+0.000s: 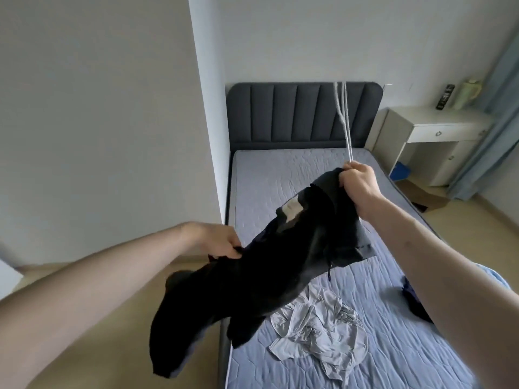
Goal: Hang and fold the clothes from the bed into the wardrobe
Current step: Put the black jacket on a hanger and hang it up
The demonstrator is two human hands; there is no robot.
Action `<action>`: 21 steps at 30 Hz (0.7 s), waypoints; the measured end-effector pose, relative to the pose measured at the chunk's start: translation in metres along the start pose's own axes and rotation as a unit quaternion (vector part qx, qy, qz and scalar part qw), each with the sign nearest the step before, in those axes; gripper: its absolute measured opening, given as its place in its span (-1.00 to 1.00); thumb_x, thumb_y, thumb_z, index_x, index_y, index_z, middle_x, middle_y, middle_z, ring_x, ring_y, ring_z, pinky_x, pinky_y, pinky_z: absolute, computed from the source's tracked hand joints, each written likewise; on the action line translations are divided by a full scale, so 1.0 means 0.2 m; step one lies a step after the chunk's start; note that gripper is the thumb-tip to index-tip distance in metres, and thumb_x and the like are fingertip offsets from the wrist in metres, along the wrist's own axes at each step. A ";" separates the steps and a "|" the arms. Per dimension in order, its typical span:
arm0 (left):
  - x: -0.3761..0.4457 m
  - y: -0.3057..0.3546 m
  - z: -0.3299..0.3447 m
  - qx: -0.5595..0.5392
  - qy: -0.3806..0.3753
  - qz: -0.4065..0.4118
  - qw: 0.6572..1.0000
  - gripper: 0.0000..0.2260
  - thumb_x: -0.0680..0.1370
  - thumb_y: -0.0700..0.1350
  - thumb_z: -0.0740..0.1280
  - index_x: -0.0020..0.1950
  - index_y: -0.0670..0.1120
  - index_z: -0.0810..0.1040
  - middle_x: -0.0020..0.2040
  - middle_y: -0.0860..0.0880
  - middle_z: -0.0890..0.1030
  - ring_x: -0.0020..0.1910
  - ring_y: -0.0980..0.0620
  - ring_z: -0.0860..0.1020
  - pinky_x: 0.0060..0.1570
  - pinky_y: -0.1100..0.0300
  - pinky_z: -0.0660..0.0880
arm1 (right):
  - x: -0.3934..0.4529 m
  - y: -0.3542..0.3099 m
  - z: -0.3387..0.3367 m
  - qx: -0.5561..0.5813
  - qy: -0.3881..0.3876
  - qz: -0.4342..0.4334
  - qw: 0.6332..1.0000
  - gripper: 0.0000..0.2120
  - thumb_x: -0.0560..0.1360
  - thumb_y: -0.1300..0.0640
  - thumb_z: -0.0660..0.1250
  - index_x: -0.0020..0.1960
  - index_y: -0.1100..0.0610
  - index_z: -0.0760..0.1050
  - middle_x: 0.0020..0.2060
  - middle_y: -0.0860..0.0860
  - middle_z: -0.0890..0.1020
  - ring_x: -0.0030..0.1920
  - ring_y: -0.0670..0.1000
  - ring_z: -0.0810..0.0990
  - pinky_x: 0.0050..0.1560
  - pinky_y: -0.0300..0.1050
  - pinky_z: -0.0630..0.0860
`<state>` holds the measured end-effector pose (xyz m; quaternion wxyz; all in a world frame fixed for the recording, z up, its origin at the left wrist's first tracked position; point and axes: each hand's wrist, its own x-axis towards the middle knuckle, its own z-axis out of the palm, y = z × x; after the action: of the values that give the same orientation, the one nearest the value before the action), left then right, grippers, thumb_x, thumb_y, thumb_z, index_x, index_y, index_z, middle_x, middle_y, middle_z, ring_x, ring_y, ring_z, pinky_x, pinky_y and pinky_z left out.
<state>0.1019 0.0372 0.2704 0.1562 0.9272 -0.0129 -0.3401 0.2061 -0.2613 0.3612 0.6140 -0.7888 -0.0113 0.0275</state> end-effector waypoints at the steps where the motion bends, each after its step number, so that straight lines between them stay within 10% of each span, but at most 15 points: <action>1: 0.01 -0.02 0.05 0.038 -0.026 -0.022 0.999 -0.73 0.50 0.19 0.36 -0.08 0.01 0.67 0.05 0.01 0.70 0.03 0.01 0.64 0.18 0.02 0.57 | 0.00 -0.04 0.03 0.006 -0.016 -0.012 1.000 -0.75 0.39 0.39 0.13 -0.30 0.06 0.35 -0.43 0.00 0.33 -0.37 0.01 0.32 -0.37 -0.13 0.22; 5: -0.02 -0.03 0.05 -0.021 0.046 -0.029 0.998 -0.82 0.44 0.07 0.45 0.02 0.14 0.71 0.09 0.16 0.67 0.07 0.12 0.63 0.17 0.15 0.58 | -0.03 -0.17 0.15 0.052 -0.071 -0.024 0.996 -0.78 0.52 0.35 0.14 -0.07 0.08 0.46 -0.37 0.00 0.36 -0.35 -0.02 0.35 -0.30 -0.13 0.29; 8: -0.04 0.00 -0.02 -0.193 0.215 0.042 0.956 -0.43 0.48 0.05 0.54 0.45 0.14 0.45 0.35 0.20 0.48 0.20 0.19 0.53 0.16 0.26 0.45 | -0.08 -0.24 0.23 0.042 -0.122 -0.045 0.991 -0.75 0.52 0.37 0.14 -0.03 0.05 0.46 -0.38 -0.02 0.35 -0.36 -0.04 0.34 -0.33 -0.14 0.27; 11: -0.03 0.08 -0.02 -0.261 0.218 0.087 0.936 -0.12 0.42 0.10 0.60 0.62 0.12 0.18 0.43 0.19 0.30 0.37 0.20 0.30 0.33 0.20 0.36 | -0.13 -0.29 0.30 0.039 -0.158 -0.056 0.985 -0.72 0.46 0.38 0.12 -0.07 0.03 0.43 -0.39 -0.04 0.32 -0.36 -0.03 0.31 -0.35 -0.14 0.23; 15: 0.01 0.14 0.06 -0.299 0.237 0.111 0.918 -0.79 0.58 -0.01 0.45 0.18 -0.03 0.65 0.13 -0.03 0.69 0.15 0.02 0.62 0.24 0.07 0.49 | -0.15 -0.36 0.29 0.045 -0.173 -0.076 0.981 -0.69 0.41 0.42 0.08 -0.22 0.01 0.15 -0.41 -0.05 0.25 -0.41 -0.05 0.24 -0.38 -0.10 0.11; 21: -0.04 -0.04 -0.01 -0.397 0.371 0.077 0.836 -0.79 0.64 0.00 0.30 0.09 -0.09 0.66 -0.01 -0.17 0.70 0.01 -0.17 0.67 0.17 -0.21 0.57 | -0.11 -0.28 0.11 -0.086 -0.108 -0.107 0.985 -0.69 0.33 0.46 0.11 -0.31 0.05 0.27 -0.51 -0.10 0.29 -0.42 -0.03 0.27 -0.42 -0.15 0.15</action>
<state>0.0958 0.0455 0.2748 0.5295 0.8384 0.1109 0.0663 0.1844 -0.2272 0.4103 0.5389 -0.8251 -0.1637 0.0457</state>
